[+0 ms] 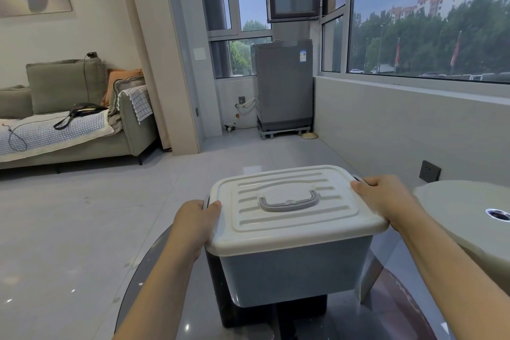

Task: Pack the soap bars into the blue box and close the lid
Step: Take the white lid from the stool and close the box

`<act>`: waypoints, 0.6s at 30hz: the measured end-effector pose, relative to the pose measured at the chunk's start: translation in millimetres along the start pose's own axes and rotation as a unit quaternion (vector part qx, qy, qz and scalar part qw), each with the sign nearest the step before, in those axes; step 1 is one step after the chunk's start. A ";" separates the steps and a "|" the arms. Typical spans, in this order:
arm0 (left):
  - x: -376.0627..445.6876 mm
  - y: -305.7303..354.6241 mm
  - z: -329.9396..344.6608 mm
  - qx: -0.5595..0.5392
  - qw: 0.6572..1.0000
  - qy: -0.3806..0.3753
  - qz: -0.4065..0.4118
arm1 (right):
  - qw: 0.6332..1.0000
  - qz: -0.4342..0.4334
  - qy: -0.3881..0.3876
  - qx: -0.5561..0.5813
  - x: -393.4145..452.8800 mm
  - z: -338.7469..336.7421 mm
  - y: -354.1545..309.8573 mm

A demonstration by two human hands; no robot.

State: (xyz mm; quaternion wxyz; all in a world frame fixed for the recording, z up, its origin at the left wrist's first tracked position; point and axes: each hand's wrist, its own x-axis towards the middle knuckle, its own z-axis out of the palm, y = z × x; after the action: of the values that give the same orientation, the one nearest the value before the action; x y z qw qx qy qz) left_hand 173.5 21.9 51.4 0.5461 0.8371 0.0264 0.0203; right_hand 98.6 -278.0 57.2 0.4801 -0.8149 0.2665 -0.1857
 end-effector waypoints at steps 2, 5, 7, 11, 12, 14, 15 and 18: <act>-0.7 1.1 1.9 0.035 0.999 0.017 0.011 | 1.000 -0.007 0.012 -0.005 2.6 3.0 1.7; -1.3 1.3 3.4 0.032 0.999 0.017 0.018 | 1.000 -0.009 0.021 0.013 0.6 6.0 3.2; -0.2 -0.4 3.2 0.014 1.000 0.013 0.020 | 0.999 -0.005 0.019 0.040 -2.9 7.0 3.9; 7.1 -4.7 -4.6 -0.013 1.000 0.022 0.015 | 0.997 0.008 0.001 0.076 -9.5 16.5 0.2; 9.8 -6.7 -8.2 -0.015 0.999 0.028 0.014 | 0.997 0.003 -0.001 0.079 -10.1 21.5 -0.5; 14.6 -9.3 -17.5 -0.015 0.999 0.035 0.007 | 0.997 0.002 -0.012 0.078 -13.2 31.6 -5.1; 15.7 -9.6 -22.2 -0.017 0.999 0.041 0.006 | 0.997 0.004 -0.019 0.077 -14.4 36.7 -8.5; 21.0 -12.0 -32.4 -0.012 0.999 0.048 0.006 | 0.996 -0.009 -0.030 0.080 -11.4 49.5 -12.9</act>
State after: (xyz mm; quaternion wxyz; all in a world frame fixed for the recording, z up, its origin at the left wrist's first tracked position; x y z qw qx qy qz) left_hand 192.1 57.7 53.6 0.5542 0.8286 0.0473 0.0639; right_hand 120.5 -232.2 44.8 0.5499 -0.7815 0.2287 -0.1859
